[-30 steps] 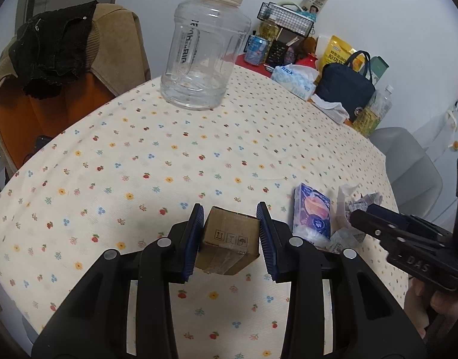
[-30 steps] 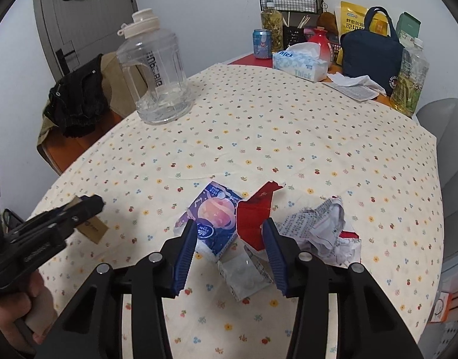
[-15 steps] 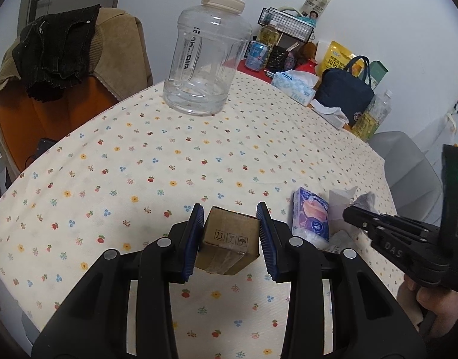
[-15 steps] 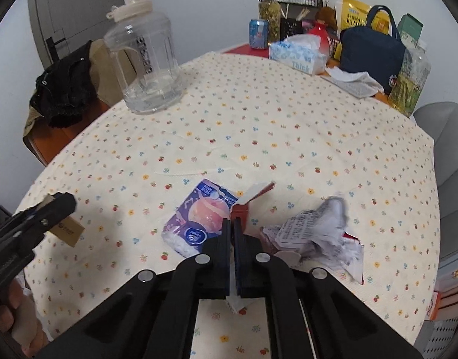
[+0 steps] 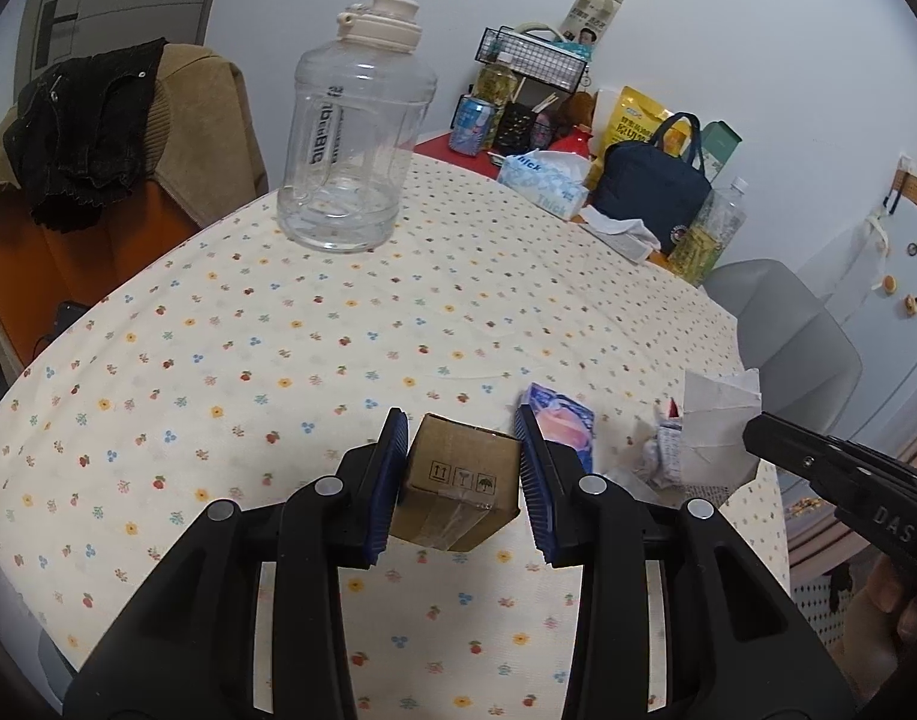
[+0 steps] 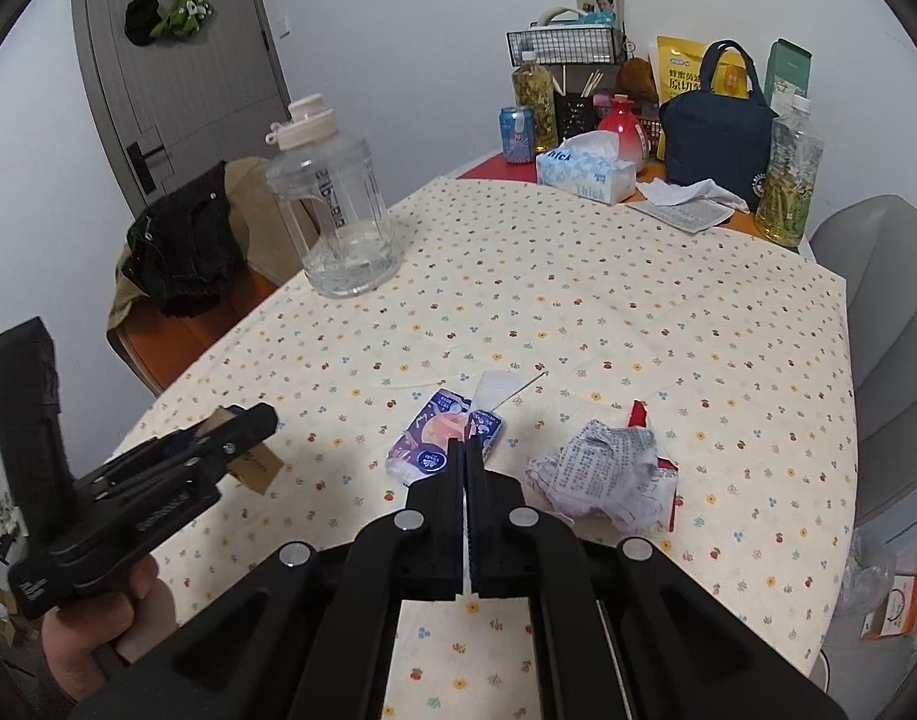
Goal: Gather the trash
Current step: 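Carry the box with the left tool and the paper scrap with the right tool to the bin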
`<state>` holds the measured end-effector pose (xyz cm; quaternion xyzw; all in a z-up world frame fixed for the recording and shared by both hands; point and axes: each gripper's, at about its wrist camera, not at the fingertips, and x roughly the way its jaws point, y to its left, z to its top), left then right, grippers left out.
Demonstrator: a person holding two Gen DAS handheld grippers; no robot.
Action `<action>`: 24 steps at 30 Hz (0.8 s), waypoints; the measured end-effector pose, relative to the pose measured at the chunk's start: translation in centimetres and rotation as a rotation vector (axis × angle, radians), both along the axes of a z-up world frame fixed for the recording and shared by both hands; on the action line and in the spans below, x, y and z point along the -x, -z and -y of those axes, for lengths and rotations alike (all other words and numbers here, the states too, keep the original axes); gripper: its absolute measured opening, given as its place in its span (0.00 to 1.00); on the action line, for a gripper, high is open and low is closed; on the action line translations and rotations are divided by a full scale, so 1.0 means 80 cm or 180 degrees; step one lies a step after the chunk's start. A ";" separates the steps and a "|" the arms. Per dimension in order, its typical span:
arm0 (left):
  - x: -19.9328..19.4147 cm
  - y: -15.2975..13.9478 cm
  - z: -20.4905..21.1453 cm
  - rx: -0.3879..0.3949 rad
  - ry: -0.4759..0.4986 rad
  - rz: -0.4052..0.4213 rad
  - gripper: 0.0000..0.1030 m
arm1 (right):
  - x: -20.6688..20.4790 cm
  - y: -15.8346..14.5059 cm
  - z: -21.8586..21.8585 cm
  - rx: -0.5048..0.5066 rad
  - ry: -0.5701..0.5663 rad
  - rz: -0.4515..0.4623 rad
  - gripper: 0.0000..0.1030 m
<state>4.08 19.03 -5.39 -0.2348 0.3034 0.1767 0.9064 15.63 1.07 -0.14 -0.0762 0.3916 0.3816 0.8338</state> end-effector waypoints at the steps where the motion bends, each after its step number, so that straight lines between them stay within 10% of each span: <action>1: -0.001 -0.001 0.003 -0.0005 0.0017 0.0007 0.36 | 0.001 -0.003 0.005 -0.0027 0.0006 -0.0002 0.02; 24: -0.092 -0.025 0.140 -0.0084 0.0835 0.0076 0.36 | -0.022 -0.008 0.196 -0.0354 0.0853 -0.0115 0.02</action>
